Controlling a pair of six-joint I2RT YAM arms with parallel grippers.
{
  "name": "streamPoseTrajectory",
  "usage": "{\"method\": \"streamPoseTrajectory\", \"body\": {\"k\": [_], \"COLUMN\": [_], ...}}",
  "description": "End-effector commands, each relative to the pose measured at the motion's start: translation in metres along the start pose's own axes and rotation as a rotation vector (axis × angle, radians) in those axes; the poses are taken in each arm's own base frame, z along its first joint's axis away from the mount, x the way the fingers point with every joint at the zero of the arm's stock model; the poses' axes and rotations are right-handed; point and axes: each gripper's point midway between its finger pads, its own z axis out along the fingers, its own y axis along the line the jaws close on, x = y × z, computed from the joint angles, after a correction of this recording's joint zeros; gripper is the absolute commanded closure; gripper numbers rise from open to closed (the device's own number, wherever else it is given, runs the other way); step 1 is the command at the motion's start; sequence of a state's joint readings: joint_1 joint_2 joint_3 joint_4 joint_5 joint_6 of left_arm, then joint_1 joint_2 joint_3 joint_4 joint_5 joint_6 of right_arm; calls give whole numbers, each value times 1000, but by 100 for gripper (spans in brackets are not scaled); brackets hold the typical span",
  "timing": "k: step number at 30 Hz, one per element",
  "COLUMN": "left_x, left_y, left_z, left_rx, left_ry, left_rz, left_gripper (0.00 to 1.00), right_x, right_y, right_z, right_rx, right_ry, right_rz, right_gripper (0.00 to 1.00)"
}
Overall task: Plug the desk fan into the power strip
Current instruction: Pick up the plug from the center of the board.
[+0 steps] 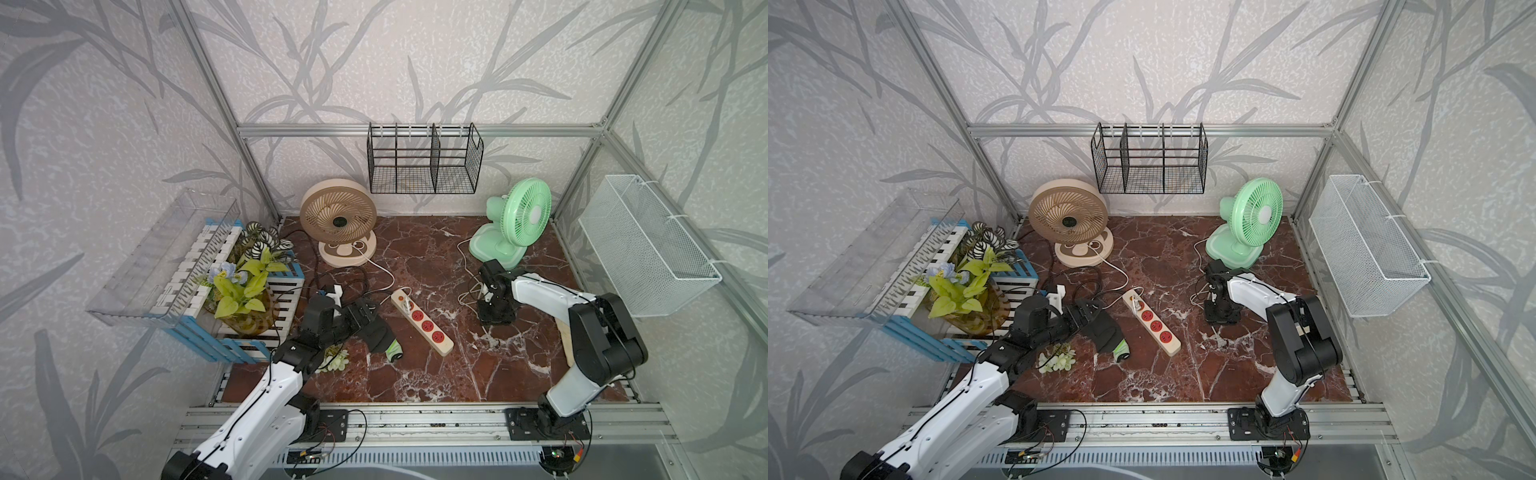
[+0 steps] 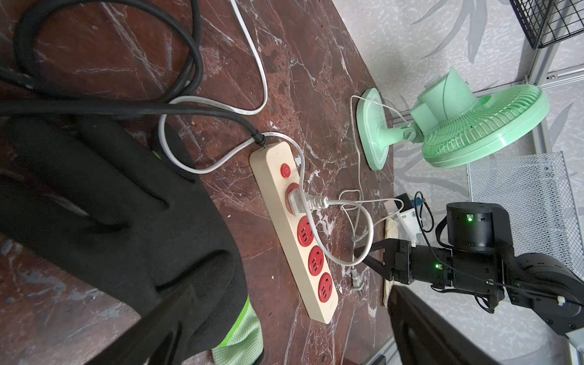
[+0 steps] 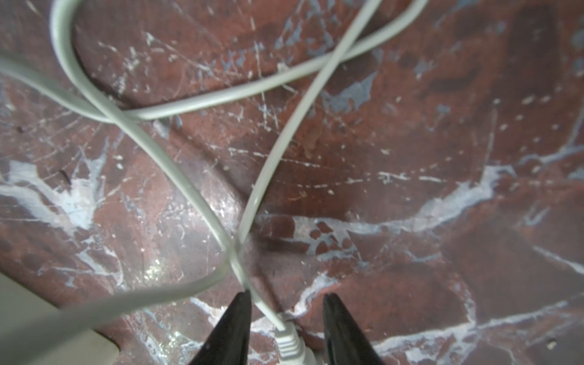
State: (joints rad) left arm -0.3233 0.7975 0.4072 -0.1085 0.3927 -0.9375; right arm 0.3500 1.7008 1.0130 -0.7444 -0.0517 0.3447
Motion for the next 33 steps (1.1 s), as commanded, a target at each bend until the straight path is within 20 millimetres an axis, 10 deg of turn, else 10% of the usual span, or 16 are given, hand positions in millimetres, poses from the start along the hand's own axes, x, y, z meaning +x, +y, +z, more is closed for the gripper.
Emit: {"method": "streamPoseTrajectory", "body": {"k": [1, 21, 33], "left_x": [3, 5, 5], "left_y": [-1, -7, -20], "left_z": [0, 1, -4], "left_rx": [17, 53, 70], "left_ry": [2, 7, 12], "left_rz": [4, -14, -12], "left_gripper": [0, 0, 0], "right_x": [-8, -17, -15], "right_y": [11, 42, 25], "right_z": [4, -25, 14], "right_rx": [-22, -139, -30], "right_ry": [8, -95, 3], "right_rz": [-31, -103, -83], "right_gripper": [59, 62, 63]}}
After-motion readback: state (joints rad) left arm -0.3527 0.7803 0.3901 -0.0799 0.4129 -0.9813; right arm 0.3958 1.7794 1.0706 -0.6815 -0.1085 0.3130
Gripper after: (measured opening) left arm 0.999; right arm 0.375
